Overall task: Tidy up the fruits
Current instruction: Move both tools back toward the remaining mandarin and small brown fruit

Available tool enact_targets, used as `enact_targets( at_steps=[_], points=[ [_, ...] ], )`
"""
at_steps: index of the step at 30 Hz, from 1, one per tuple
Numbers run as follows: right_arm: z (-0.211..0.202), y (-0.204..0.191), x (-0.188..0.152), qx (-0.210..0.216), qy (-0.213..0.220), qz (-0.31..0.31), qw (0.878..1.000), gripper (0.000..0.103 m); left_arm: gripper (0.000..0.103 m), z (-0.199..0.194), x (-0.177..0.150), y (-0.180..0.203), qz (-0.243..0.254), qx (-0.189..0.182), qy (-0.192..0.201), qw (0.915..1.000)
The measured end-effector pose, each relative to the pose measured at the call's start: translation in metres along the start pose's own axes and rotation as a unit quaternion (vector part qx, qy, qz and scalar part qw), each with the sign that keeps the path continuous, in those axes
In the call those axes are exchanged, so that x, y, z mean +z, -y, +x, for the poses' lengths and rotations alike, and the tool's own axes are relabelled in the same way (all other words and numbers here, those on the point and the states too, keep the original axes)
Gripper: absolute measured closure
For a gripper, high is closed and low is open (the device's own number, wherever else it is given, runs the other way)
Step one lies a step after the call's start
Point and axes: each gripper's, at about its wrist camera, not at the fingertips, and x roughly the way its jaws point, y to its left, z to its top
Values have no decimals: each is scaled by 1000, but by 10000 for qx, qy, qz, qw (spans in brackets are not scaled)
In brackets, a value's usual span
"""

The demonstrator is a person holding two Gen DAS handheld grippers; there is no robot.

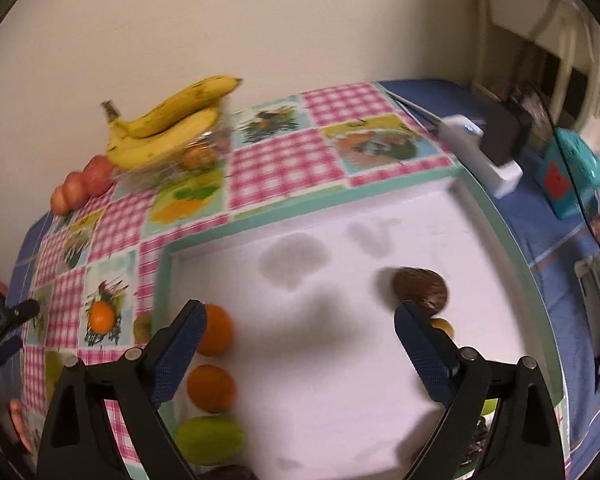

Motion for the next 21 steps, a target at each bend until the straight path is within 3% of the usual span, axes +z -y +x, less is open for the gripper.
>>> enact_targets(
  at_steps=[9,13,16,21],
  points=[
    [-5,-48,2,359,132,-350,9987,8,0,-10,17,-27,-389,-20,277,9989],
    [2,-66,2,349,24,-513,9981,8,0,-11,20,-28,-659,-269,324,9969],
    [6,-80,2,283,-33,-671,9973,8,0,-15,21,-20,-622,-441,557,9955],
    [11,-99,5,238,-110,-893,9957,8,0,-11,29,-11,-533,-701,496,9949]
  ],
)
